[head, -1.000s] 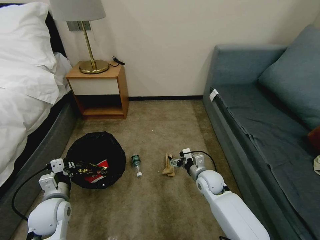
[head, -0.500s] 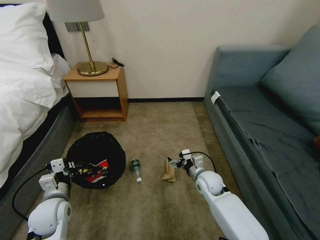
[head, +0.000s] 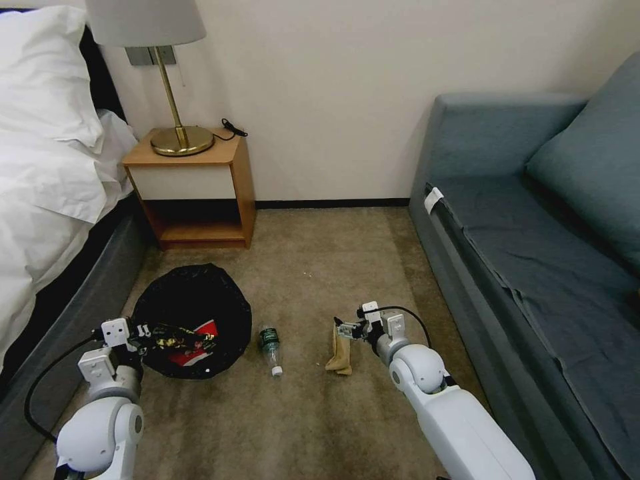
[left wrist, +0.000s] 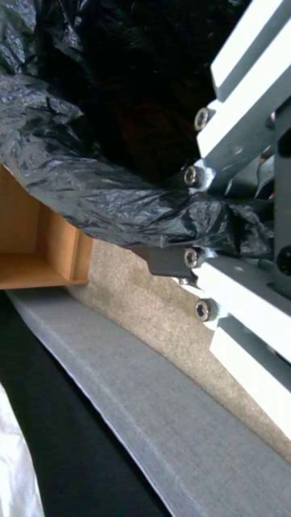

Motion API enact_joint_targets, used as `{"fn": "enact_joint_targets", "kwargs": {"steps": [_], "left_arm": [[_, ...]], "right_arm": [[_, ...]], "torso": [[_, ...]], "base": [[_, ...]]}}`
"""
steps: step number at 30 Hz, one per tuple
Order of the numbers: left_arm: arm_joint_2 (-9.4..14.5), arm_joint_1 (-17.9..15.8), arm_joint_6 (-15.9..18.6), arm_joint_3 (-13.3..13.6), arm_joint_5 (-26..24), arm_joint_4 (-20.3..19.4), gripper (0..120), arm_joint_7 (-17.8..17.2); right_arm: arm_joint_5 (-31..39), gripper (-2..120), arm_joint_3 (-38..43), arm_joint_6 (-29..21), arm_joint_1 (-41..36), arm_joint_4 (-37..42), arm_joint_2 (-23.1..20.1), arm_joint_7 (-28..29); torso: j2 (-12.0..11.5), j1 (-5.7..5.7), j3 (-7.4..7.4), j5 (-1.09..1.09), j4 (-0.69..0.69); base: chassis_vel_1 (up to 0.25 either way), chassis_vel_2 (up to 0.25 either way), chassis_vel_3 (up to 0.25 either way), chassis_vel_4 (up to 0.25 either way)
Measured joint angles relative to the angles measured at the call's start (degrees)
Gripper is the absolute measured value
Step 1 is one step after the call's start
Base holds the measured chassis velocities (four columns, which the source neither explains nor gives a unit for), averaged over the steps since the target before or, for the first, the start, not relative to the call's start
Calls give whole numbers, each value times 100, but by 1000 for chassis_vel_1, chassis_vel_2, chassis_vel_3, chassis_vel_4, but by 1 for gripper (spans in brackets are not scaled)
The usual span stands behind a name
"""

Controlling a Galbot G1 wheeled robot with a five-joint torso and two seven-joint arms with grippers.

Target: Pick up the trash bin, then pick up the garbage on the floor and place it into the trash bin.

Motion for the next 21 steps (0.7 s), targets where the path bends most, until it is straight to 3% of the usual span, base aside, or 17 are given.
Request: {"fn": "enact_joint_targets", "kwargs": {"steps": [21], "left_arm": [[32, -55, -94, 4, 2, 130, 3, 17]], "right_arm": [[-203, 100, -45, 39, 1, -158, 75, -107]], "torso": [[0, 0, 0, 0, 0]], "base": [[-56, 55, 59, -57]]}}
